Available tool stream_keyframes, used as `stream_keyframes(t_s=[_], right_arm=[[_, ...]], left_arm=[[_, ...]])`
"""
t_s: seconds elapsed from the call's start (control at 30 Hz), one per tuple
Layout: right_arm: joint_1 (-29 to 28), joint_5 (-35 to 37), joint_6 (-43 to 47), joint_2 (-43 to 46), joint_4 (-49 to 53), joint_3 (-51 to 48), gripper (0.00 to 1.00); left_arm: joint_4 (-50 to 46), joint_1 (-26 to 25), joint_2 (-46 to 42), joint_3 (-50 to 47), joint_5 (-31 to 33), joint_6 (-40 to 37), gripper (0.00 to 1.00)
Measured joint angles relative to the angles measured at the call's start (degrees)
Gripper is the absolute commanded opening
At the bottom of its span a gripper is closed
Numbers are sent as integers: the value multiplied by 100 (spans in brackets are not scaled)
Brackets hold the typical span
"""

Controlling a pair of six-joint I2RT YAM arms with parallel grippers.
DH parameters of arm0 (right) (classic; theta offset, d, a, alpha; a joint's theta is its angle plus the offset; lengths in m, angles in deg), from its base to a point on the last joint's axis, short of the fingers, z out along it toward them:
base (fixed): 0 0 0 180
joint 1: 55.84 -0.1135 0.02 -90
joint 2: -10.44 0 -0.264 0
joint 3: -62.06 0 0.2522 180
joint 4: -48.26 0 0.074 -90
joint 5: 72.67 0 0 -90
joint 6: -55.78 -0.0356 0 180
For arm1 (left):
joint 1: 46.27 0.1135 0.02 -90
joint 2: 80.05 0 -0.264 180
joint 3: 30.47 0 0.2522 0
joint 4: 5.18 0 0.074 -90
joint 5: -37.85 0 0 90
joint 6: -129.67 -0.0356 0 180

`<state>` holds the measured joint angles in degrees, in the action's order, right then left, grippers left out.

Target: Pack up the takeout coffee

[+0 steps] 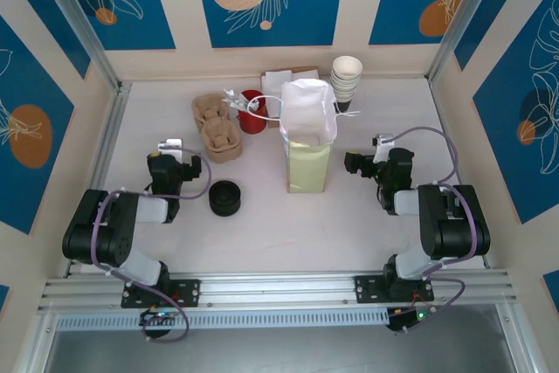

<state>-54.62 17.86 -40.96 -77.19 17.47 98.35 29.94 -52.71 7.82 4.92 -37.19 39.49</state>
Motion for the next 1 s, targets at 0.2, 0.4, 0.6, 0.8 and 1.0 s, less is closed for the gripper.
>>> stream_keyframes(t_s=[0.2,0.4,0.6,0.8,1.0], right_arm=[[0,0,0,0,0,0,99],[0,0,0,0,0,0,99],[4,-13,-7,142,236,35,99],[173,212,-120,1143,1145,330,99],[448,798,-772,2006,2883,1349,100]], left_arm=[[0,0,0,0,0,0,100],[0,0,0,0,0,0,100],[-94,0,-61,0,4,-2,100],[-1578,-11,-1532,262,354,120,100],[-4002,-15,-2846,1799,1045,1226,100]])
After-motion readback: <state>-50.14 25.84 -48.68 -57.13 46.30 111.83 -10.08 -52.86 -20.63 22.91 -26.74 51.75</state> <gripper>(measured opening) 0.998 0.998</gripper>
